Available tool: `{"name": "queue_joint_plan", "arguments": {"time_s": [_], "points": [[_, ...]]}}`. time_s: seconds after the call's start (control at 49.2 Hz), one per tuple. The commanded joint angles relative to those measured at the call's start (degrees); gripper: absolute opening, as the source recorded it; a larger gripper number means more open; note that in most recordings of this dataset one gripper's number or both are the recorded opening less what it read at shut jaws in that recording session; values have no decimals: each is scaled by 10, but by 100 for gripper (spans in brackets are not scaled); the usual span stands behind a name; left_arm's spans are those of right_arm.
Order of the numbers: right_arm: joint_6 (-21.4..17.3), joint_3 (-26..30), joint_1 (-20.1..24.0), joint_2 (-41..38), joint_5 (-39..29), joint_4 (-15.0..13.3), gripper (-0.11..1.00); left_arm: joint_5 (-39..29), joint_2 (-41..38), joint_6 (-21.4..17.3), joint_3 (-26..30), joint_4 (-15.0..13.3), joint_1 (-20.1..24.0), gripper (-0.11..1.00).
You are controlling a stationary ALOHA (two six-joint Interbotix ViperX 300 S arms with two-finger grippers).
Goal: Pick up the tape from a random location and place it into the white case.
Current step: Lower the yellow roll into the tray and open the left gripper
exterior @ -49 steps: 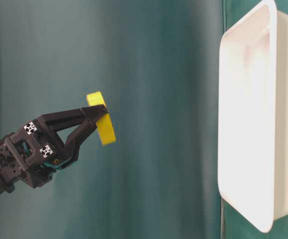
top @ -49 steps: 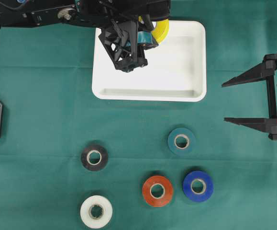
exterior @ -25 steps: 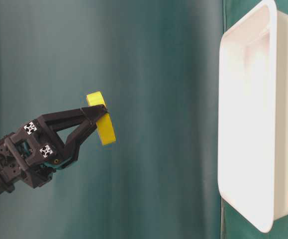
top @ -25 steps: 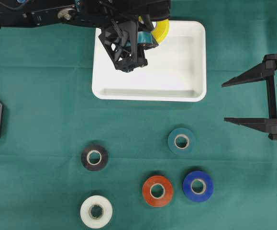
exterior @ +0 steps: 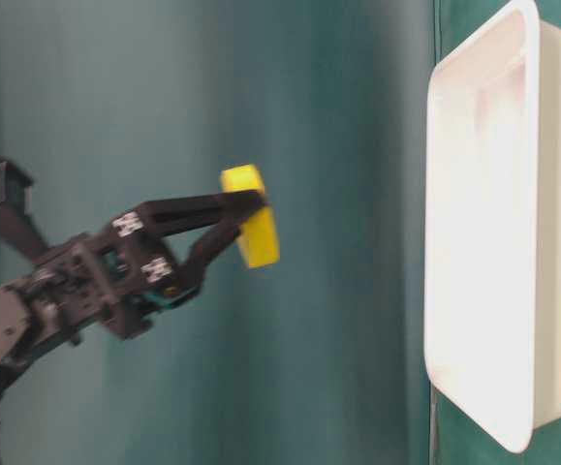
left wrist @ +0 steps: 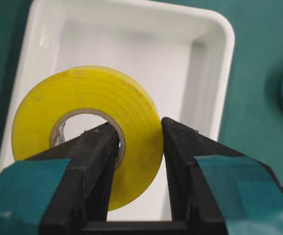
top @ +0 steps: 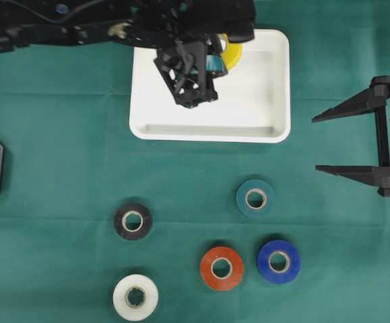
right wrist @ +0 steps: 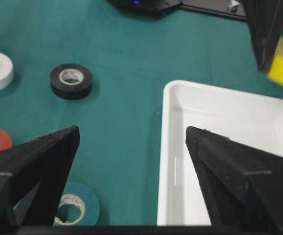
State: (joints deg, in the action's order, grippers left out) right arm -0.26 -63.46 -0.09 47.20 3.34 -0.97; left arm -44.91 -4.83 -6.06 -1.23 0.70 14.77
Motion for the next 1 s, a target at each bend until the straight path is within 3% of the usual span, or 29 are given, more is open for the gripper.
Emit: {"name": "queue_joint_plan", "arguments": {"time_s": [0.0, 0.59, 0.976], "points": [[1, 9, 0, -4, 3, -1, 90, 12, -2, -1, 6, 1, 6, 23], [1, 8, 0, -12, 4, -1, 90, 125, -69, 4, -101, -3, 49, 23], [1, 8, 0, -17, 4, -1, 90, 151, -103, 3, -109, -4, 50, 23]]}}
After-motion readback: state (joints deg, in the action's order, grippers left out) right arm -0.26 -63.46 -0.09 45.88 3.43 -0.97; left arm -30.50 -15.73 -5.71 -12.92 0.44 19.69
